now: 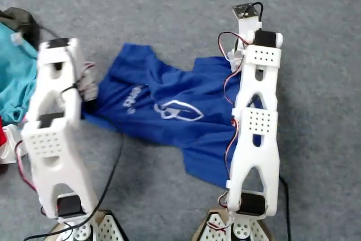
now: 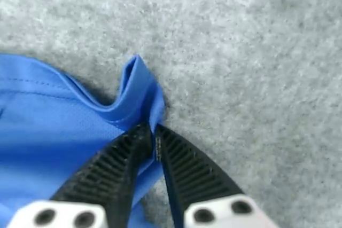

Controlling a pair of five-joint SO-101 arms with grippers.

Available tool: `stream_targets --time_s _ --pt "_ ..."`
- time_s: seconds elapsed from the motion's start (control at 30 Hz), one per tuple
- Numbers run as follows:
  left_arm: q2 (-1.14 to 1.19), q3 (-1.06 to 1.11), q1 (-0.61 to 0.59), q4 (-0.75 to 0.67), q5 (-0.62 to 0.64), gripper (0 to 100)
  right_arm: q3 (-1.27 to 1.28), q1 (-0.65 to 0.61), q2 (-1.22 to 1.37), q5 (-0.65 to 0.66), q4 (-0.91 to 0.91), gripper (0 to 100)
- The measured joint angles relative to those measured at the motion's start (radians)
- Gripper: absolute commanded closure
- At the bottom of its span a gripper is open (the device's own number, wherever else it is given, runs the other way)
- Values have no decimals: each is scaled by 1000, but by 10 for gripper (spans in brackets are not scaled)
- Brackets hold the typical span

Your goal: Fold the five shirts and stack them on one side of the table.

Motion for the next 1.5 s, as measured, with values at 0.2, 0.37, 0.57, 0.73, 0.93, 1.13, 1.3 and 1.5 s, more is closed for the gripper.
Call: stream_targets --time_s 0.2,0.37,0.57,0.73,0.93,1.13,1.3,1.5 --pt "-155 204 -187 48 -203 981 0 0 0 0 0 994" --pt "-304 404 -233 49 -367 947 0 0 0 0 0 994" --pt "-439 542 -232 60 -471 746 0 0 0 0 0 994" --pt "-565 442 -301 64 -471 747 0 0 0 0 0 994" --pt "-588 117 -183 -32 -324 747 0 0 0 0 0 994" --pt "-374 46 -6 -471 3 747 0 0 0 0 0 994" --pt "-84 -86 78 -667 94 744 0 0 0 0 0 994" --pt "216 -364 98 -651 141 746 0 0 0 0 0 994"
